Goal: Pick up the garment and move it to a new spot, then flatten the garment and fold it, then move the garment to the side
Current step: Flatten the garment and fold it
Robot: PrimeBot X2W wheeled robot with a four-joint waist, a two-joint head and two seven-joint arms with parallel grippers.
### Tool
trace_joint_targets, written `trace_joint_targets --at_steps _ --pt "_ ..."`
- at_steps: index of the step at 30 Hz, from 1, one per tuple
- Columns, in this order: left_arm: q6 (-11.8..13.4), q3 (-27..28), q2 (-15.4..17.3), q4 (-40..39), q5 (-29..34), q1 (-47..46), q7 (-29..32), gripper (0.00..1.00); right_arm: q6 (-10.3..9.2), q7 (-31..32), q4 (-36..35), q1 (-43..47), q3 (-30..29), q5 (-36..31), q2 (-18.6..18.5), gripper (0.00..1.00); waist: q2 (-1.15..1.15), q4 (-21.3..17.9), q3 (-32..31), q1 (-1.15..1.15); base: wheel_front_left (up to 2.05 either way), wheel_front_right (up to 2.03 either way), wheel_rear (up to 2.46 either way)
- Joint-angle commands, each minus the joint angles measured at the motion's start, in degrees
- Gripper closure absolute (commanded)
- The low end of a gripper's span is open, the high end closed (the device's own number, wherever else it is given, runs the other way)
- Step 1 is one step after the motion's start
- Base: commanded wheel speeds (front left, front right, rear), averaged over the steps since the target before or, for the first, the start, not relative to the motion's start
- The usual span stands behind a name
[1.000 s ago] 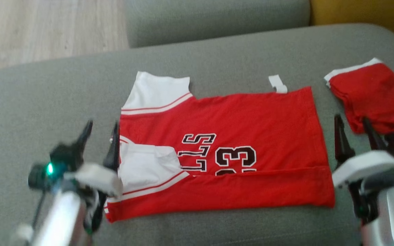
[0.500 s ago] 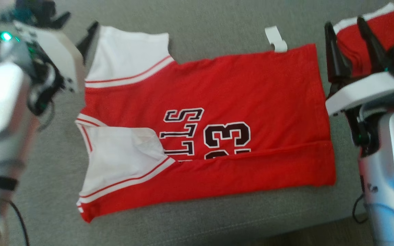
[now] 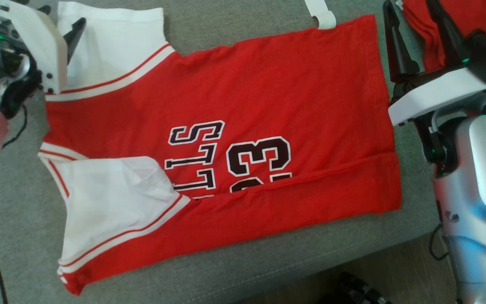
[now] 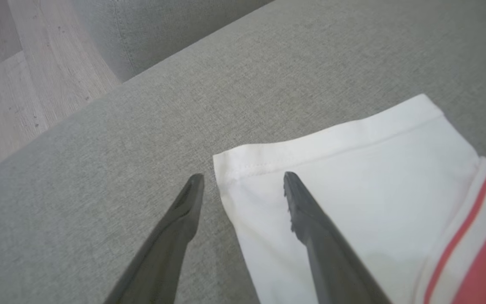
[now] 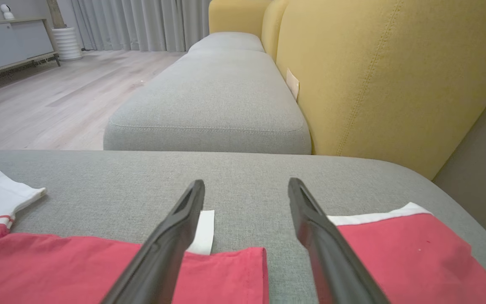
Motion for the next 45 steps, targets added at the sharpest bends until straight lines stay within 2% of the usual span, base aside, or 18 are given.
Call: trace_joint_targets --at_steps 1,15,16,17,18,23,31,37,45 --pt "0.08 0.57 3.43 0.35 -1.07 -4.19 -0.58 0.00 -0.05 -0.47 -1.69 -1.03 0.69 0.54 0.23 0.00 0.00 -0.65 0.55 -0.01 0.00 0.00 0.00" --pt "0.08 -6.04 3.19 4.56 -8.84 -7.41 0.61 0.00 -0.05 -0.55 -2.41 -1.13 0.02 0.24 0.05 0.00 0.00 -1.77 1.87 -0.01 0.00 0.00 0.00" --pt "0.08 -6.55 3.11 4.39 -9.74 -7.41 1.03 0.04 -0.05 -0.51 -2.41 -1.14 -0.08 0.21 -0.02 0.00 0.00 -1.74 1.89 -0.01 0.00 0.00 0.00" --pt "0.08 -7.14 3.05 4.09 -10.60 -7.37 1.43 0.69 -0.05 -0.48 -2.36 -1.15 -0.18 0.20 -0.09 0.00 0.00 -1.68 1.87 -0.01 0.00 0.00 0.00" --pt "0.08 -7.79 3.08 3.61 -11.36 -7.34 1.68 1.00 -0.05 -0.44 -2.29 -1.15 -0.29 0.19 -0.18 0.00 0.00 -1.59 1.83 -0.01 0.00 0.00 0.00" --pt "0.08 -10.04 3.31 2.52 -13.51 -7.94 -0.95 1.00 -0.05 -0.02 -1.53 -1.33 -1.11 0.15 -1.04 0.00 0.00 -0.47 1.16 -0.01 0.00 0.00 0.00" --pt "0.08 -13.13 2.33 1.35 -12.58 -9.00 -12.56 1.00 -0.05 1.62 0.43 -2.73 -1.86 0.94 -4.23 0.00 0.00 3.21 -1.81 -0.01 0.00 0.00 0.00" --pt "0.08 -15.72 1.27 -0.80 -11.27 -8.24 -19.42 1.00 -0.05 5.46 4.18 -3.48 -0.37 3.37 -8.75 0.00 0.00 6.98 -4.24 -0.01 0.00 0.00 0.00" --pt "0.12 -17.84 0.60 -5.59 -10.36 -5.77 -23.60 1.00 -0.05 10.68 13.15 -4.86 4.35 7.96 -15.63 0.00 0.00 11.51 -5.87 -0.01 0.00 0.00 0.00"
